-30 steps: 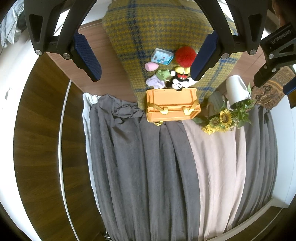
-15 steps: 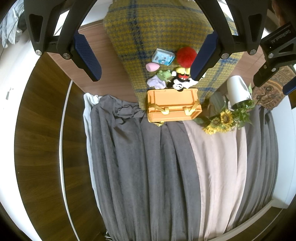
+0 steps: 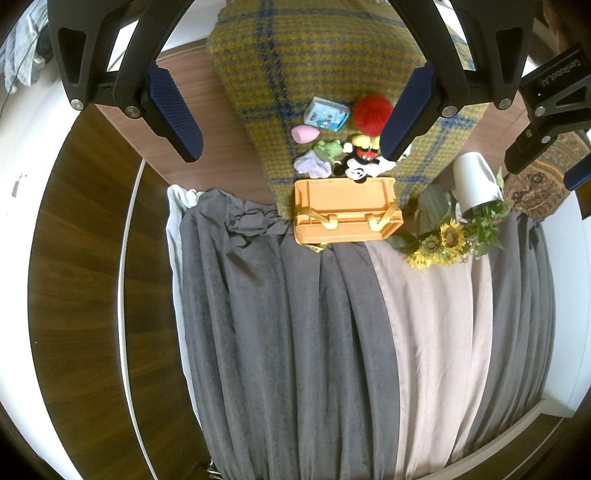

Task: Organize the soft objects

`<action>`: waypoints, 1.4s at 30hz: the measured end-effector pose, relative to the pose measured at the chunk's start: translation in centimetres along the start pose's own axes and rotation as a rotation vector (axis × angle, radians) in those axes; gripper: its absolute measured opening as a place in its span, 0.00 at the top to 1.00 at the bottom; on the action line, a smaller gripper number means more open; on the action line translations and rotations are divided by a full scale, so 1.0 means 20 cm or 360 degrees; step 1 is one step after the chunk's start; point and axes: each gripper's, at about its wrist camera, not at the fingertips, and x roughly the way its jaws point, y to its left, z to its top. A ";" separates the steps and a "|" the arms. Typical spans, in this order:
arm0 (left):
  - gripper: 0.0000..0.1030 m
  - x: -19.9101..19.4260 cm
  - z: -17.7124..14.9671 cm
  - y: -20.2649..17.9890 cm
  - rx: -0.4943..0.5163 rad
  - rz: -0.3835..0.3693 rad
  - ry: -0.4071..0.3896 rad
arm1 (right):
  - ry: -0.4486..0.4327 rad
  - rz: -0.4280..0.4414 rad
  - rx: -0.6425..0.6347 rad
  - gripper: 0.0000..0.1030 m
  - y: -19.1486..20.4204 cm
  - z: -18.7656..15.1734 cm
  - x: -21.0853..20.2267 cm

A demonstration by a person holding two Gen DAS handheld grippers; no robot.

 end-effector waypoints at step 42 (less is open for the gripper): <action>0.00 0.60 -0.29 -0.22 0.0167 -0.0057 0.0263 | 0.0321 0.0276 -0.0267 0.05 0.00 -0.19 0.72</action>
